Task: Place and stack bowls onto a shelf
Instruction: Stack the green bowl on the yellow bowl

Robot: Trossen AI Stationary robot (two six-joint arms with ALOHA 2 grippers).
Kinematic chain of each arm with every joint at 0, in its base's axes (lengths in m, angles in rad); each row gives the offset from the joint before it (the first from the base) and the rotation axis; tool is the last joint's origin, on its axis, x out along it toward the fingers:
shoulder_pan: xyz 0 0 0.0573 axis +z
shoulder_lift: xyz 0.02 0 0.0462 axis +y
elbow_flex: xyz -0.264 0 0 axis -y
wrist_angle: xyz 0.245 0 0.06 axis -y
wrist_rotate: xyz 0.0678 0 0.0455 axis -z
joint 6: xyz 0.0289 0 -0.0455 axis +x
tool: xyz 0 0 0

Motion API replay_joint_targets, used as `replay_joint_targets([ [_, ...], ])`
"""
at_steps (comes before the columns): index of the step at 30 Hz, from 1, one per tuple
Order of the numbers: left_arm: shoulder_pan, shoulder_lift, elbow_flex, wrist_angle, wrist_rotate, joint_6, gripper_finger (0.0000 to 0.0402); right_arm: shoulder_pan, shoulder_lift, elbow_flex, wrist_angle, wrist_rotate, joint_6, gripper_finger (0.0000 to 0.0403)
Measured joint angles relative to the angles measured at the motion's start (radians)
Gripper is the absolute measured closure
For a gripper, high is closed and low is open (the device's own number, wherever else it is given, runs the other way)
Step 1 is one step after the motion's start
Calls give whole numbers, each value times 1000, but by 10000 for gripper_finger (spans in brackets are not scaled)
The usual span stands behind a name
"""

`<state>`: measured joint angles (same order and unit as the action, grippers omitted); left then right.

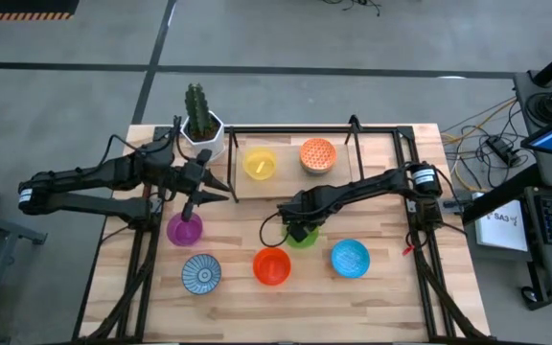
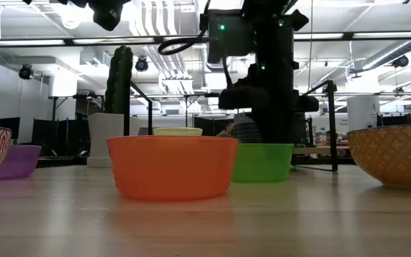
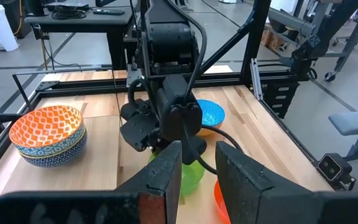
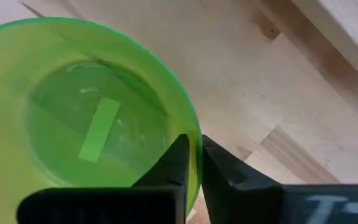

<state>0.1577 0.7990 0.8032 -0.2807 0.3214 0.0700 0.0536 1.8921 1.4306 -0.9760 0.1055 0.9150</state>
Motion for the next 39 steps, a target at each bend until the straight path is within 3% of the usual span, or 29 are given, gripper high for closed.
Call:
replay_joint_targets([
  [14,0,0,0,4,0,6,320,-49,-53,162,-24,-29,-123,394],
  [27,0,0,0,15,0,5,320,-245,-58,415,55,26,-391,394],
  [33,0,0,0,15,0,13,320,-374,-57,415,171,19,-463,394],
  [39,0,0,0,15,0,20,320,-456,-56,384,235,-61,-481,394],
])
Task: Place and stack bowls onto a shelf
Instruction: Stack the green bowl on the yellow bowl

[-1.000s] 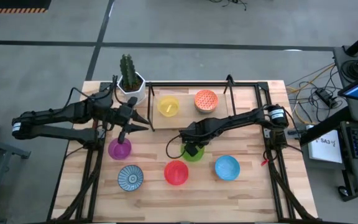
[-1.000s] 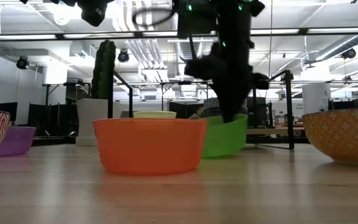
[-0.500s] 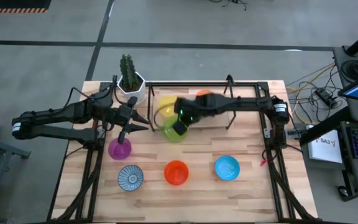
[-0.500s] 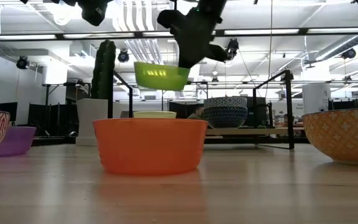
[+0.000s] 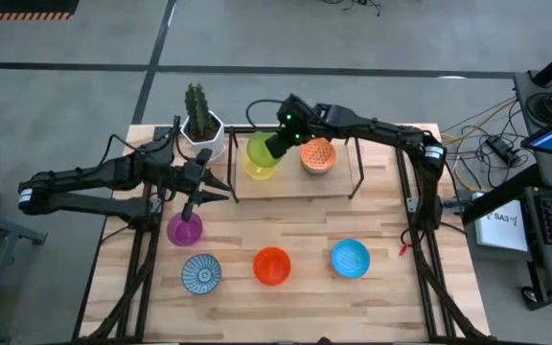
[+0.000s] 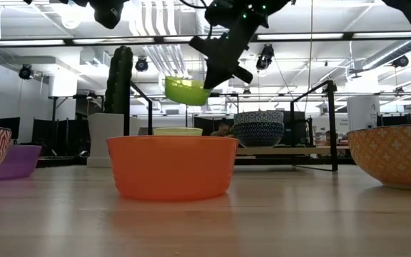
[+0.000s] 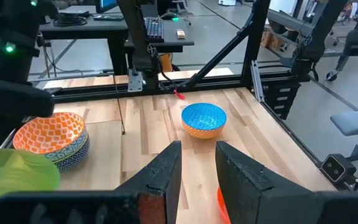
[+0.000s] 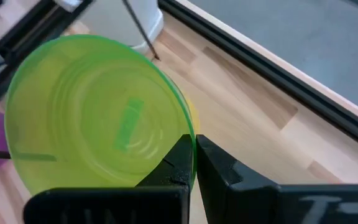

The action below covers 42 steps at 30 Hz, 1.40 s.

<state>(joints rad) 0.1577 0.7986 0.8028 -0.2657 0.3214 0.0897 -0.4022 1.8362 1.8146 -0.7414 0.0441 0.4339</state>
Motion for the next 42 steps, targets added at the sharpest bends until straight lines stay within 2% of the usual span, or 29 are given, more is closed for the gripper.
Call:
replay_joint_targets([
  [12,0,0,0,22,0,6,320,-4,23,-60,98,-11,-8,394],
  [18,0,0,0,20,0,6,320,-4,96,-44,113,-104,-8,394],
  [33,0,0,0,19,0,6,320,-17,112,-19,114,-44,-8,392],
  [37,0,0,0,19,0,6,320,-17,113,-19,114,-43,-23,373],
  [42,0,0,0,20,0,6,320,-17,113,-19,120,-43,-26,332],
])
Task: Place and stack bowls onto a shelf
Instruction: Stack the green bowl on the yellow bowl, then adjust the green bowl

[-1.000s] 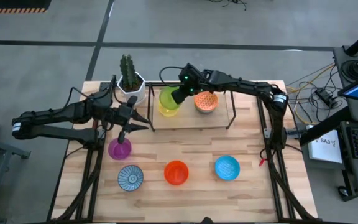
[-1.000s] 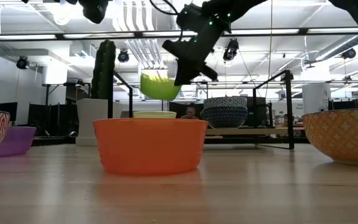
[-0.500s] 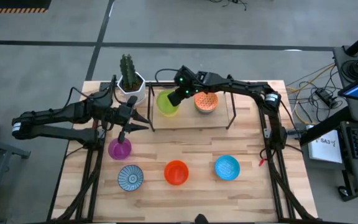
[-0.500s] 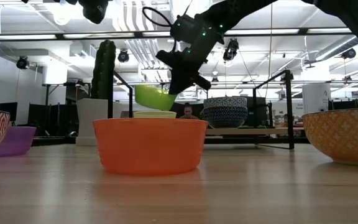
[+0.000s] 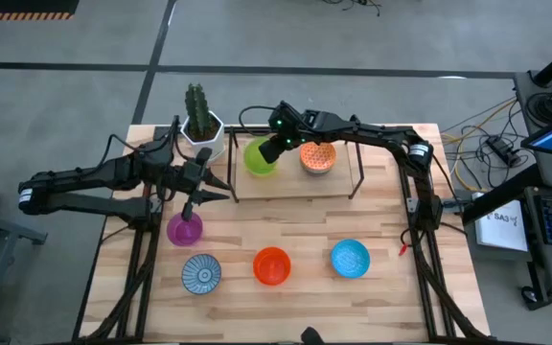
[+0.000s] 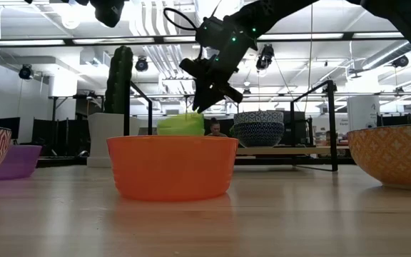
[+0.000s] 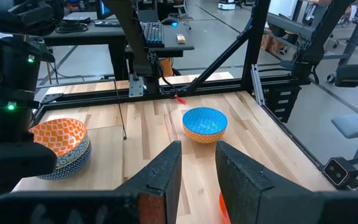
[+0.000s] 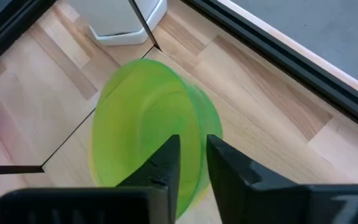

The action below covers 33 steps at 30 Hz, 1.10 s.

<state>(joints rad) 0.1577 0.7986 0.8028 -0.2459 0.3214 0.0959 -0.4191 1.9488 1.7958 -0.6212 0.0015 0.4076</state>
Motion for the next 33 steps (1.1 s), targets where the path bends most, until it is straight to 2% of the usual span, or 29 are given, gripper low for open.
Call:
replay_joint_targets([
  [5,0,0,0,0,0,0,320,-2,-2,0,8,4,0,296],
  [9,0,0,0,0,0,0,320,-2,-9,0,30,67,-8,289],
  [12,0,0,0,0,0,0,320,0,-9,0,37,86,-23,308],
  [19,0,0,0,-1,0,0,320,2,1,-17,77,104,-53,388],
  [33,0,0,0,-1,0,0,320,2,69,-21,80,107,-52,394],
])
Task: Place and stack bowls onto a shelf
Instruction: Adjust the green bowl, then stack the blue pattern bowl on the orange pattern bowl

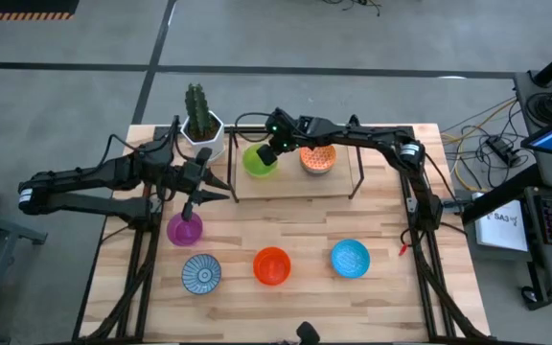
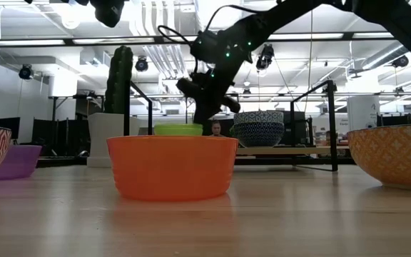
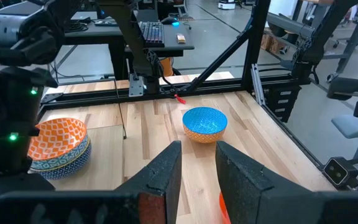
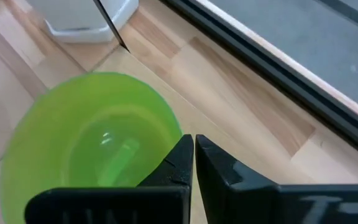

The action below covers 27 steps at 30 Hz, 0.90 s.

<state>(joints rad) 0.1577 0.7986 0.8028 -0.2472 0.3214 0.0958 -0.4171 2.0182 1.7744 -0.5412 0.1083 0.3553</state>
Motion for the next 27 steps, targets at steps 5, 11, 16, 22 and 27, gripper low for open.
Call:
replay_joint_targets([
  [5,0,0,0,-2,0,0,320,1,-11,0,-1,0,0,394],
  [11,0,0,0,-11,0,0,320,32,-66,0,-16,-1,-7,394],
  [16,0,0,-2,-11,0,-5,320,97,-131,0,-74,-1,-14,394],
  [22,0,1,-20,-10,0,-49,320,233,-181,1,-140,-3,-11,394],
  [27,0,1,-32,1,0,-95,320,356,-200,1,-213,-3,51,394],
])
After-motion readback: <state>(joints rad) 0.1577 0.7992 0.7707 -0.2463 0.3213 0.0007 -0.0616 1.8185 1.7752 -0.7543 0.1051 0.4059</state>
